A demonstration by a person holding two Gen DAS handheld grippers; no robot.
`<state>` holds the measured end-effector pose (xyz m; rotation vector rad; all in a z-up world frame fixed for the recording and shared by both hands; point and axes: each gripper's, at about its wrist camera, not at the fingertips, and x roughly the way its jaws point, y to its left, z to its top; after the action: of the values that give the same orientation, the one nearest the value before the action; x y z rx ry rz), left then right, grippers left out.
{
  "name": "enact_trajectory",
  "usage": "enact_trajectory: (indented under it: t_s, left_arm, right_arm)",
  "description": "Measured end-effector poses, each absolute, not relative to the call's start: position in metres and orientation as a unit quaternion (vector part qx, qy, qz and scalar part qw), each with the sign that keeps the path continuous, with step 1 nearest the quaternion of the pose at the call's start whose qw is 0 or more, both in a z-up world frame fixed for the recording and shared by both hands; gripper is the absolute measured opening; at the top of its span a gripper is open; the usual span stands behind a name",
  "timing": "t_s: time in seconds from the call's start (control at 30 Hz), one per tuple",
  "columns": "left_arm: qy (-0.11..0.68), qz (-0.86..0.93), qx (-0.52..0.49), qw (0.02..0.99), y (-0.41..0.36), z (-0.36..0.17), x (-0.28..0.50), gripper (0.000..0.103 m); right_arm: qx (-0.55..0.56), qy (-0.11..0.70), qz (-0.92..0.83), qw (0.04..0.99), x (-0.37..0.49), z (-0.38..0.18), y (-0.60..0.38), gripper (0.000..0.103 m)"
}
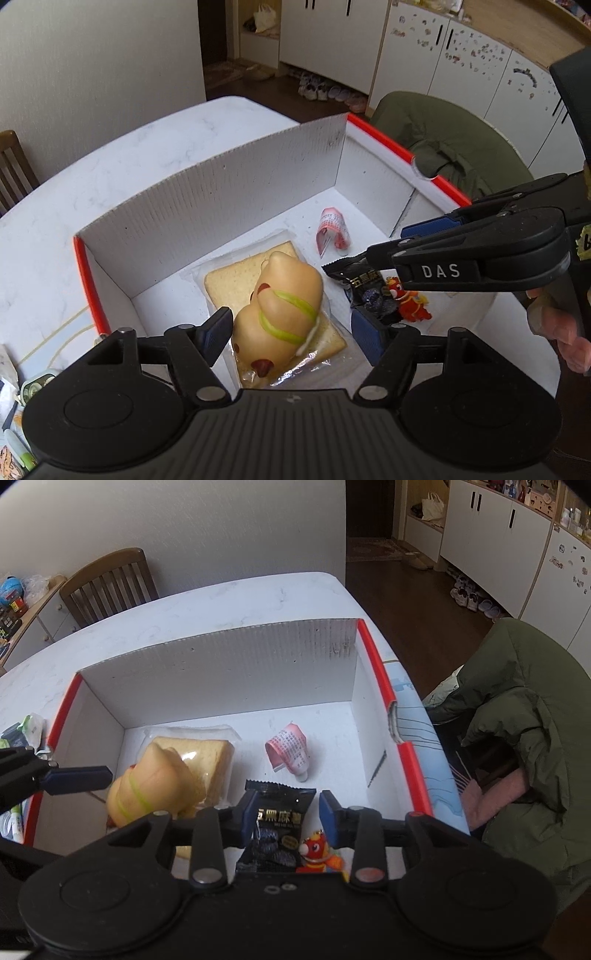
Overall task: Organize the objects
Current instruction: 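Carry the yellow toy and pink cup into the red box and open both tools, then withdraw both tools from the box back over the table items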
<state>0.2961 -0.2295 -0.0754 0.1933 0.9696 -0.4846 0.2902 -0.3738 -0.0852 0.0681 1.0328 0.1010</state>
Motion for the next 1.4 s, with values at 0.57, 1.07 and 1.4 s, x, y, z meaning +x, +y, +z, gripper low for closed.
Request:
enact_trajectory:
  t_s: [0.57,1.07,1.4]
  left_arm:
    - [0.413,-0.241,0.032,0.878,-0.174,-0.030,0.259,0.070]
    - [0.379,-0.221,0.016,0.899,-0.086,-0.006,0.211,0.078]
    - [0.384,-0.177,-0.008,0.906,-0.012,-0.007,0.187,0.083]
  right_arm:
    - [0.049,0.447,0.086,0.889,0.238,-0.042,-0.355,0.062]
    - [-0.002,0.397,0.177,0.901,0.198,-0.014,-0.263,0.082]
    - [-0.026,0.398,0.213,0.892,0.186,-0.019,-0.198,0.090]
